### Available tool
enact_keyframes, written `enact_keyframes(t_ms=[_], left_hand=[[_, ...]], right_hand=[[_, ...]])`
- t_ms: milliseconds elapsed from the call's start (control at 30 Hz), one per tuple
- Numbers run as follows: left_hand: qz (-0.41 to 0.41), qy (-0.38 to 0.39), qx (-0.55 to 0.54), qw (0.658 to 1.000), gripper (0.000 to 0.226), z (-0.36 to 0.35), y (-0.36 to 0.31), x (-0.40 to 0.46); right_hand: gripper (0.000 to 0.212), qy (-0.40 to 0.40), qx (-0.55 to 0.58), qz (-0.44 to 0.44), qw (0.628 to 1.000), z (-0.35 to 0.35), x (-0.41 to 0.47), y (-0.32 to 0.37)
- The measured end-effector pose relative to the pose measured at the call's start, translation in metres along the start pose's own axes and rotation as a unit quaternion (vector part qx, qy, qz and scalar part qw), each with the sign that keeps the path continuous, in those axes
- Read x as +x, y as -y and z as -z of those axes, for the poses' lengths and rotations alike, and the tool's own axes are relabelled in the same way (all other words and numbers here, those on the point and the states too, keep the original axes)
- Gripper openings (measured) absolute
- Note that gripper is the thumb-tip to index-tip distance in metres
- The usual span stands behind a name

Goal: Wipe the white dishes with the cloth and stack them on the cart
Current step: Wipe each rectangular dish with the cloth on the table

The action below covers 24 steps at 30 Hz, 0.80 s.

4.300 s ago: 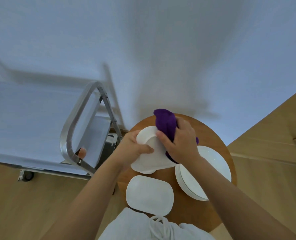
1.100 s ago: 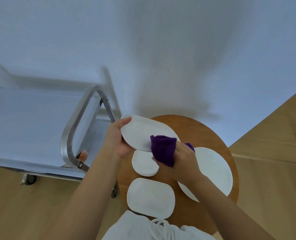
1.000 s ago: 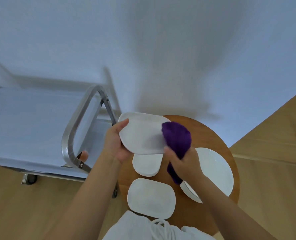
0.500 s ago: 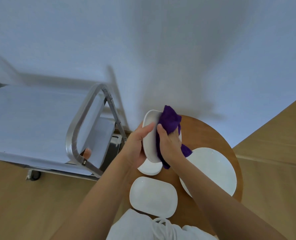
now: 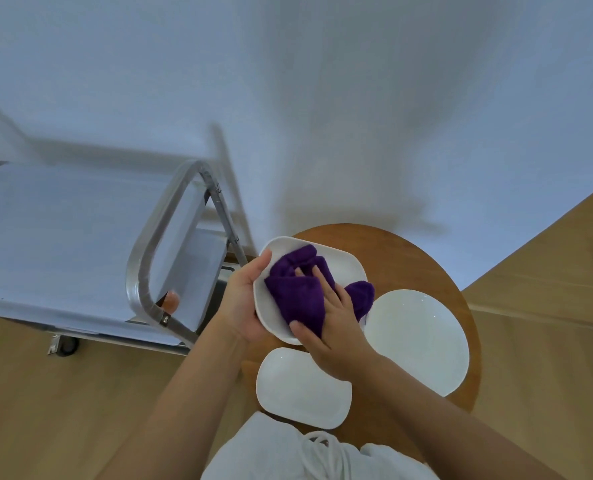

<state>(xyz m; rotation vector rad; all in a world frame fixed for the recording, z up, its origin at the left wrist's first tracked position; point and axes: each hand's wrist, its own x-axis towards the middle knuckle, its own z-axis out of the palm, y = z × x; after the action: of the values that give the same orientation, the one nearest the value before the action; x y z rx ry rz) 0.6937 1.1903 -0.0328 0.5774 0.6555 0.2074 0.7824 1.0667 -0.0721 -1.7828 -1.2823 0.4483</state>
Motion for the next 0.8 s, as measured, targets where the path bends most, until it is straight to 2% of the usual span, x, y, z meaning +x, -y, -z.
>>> enact_keyframes(t_ms=[133,267,400,500,600,700,800], left_hand=[[-0.022,0.030,-0.003,0.999,0.050,0.011,0.002,-0.004],[-0.034,0.025,-0.008,0.999,0.047,0.022,0.002,-0.010],[-0.042,-0.009,0.002,0.999,0.045,0.030,0.003,-0.016],[-0.048,-0.044,0.011,0.998,0.044,0.039,0.007,-0.020],[-0.057,-0.069,0.009,0.996,0.044,0.050,0.017,-0.023],[-0.053,-0.087,0.014,0.995,0.043,0.060,0.028,-0.025],[-0.021,-0.140,0.126,0.982,0.035,0.072,0.042,-0.024]], right_hand=[[0.061,0.024,-0.045,0.033,0.998,0.008,-0.010,-0.018],[0.057,0.031,-0.131,0.068,0.989,0.012,-0.016,-0.034],[0.057,-0.032,-0.209,0.077,0.974,0.012,-0.023,-0.045],[0.058,-0.062,-0.215,-0.005,0.975,0.006,-0.029,-0.055],[0.049,-0.065,-0.139,-0.154,0.976,-0.001,-0.029,-0.063],[0.020,-0.073,-0.014,-0.339,0.938,-0.009,-0.029,-0.074],[0.026,-0.062,-0.007,-0.413,0.909,-0.014,-0.038,-0.084]])
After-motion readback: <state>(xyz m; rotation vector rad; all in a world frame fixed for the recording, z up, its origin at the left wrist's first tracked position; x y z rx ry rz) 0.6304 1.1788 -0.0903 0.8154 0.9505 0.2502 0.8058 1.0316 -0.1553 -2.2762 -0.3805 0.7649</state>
